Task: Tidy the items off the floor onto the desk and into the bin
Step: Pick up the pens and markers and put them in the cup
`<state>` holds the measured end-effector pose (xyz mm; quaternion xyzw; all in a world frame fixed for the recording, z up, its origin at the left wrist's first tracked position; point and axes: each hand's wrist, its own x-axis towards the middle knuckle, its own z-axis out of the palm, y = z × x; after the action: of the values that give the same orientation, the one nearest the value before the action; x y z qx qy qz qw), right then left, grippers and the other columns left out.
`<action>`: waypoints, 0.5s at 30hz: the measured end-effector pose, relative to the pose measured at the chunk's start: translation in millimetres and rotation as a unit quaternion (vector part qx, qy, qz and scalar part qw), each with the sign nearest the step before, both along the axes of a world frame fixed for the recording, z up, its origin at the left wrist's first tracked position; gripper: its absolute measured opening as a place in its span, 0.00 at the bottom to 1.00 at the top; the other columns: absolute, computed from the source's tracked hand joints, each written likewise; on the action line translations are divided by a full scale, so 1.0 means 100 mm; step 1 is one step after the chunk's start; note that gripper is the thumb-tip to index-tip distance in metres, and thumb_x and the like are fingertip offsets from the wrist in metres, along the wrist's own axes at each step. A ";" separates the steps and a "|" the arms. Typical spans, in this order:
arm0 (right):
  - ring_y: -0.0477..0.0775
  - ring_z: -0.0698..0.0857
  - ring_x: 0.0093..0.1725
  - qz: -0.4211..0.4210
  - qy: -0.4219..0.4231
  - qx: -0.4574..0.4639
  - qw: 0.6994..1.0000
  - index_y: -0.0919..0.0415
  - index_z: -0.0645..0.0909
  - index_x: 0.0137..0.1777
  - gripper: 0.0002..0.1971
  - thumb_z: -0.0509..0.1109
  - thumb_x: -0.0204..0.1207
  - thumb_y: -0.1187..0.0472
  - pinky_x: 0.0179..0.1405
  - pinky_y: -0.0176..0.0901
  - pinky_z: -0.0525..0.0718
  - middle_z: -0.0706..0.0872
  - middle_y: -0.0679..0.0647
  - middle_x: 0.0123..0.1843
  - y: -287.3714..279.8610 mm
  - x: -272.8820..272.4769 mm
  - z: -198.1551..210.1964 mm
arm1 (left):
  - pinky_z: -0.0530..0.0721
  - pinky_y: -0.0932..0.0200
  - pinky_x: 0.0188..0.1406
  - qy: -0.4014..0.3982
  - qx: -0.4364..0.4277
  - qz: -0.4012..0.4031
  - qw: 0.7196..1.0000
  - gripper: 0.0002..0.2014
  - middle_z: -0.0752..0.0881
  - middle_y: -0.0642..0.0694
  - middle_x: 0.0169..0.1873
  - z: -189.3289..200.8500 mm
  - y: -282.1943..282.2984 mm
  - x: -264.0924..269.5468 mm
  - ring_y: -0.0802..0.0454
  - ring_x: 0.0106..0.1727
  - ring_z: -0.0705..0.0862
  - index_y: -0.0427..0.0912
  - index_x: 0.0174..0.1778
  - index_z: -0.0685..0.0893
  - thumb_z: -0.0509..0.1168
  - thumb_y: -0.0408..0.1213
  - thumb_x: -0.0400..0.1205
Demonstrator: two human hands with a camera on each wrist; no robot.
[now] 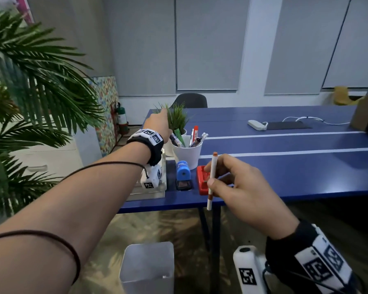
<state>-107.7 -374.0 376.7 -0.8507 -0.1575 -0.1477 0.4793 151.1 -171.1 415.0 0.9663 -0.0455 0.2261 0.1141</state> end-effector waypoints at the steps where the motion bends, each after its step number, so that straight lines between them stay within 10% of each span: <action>1: 0.49 0.91 0.47 -0.001 -0.001 -0.005 1.000 0.44 0.84 0.53 0.09 0.73 0.83 0.62 0.48 0.51 0.95 0.90 0.41 0.47 0.01 0.01 0.01 | 0.82 0.47 0.41 -0.003 -0.001 0.008 1.000 0.22 0.86 0.34 0.51 0.02 0.00 -0.01 0.31 0.51 0.87 0.39 0.64 0.74 0.75 0.41 0.80; 6: 0.45 0.92 0.42 0.015 0.003 -0.024 1.000 0.47 0.84 0.54 0.09 0.72 0.84 0.64 0.42 0.37 0.91 0.91 0.47 0.47 0.03 0.06 0.15 | 0.85 0.50 0.41 0.047 0.016 -0.003 0.999 0.05 0.89 0.40 0.50 -0.02 -0.05 0.05 0.37 0.50 0.87 0.40 0.50 0.88 0.68 0.31 0.80; 15: 0.57 0.94 0.38 -0.014 -0.016 -0.060 0.998 0.44 0.78 0.65 0.19 0.73 0.79 0.64 0.47 0.66 0.93 0.89 0.53 0.43 -0.08 0.62 0.47 | 0.87 0.50 0.58 0.038 0.006 -0.066 0.997 0.17 0.92 0.45 0.57 0.01 0.21 -0.50 0.40 0.59 0.88 0.51 0.63 0.90 0.65 0.38 0.80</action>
<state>-45.6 -381.9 423.3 -0.8777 -0.1616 -0.1581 0.4224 101.3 -150.0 415.8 0.9698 -0.1060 0.1809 0.1243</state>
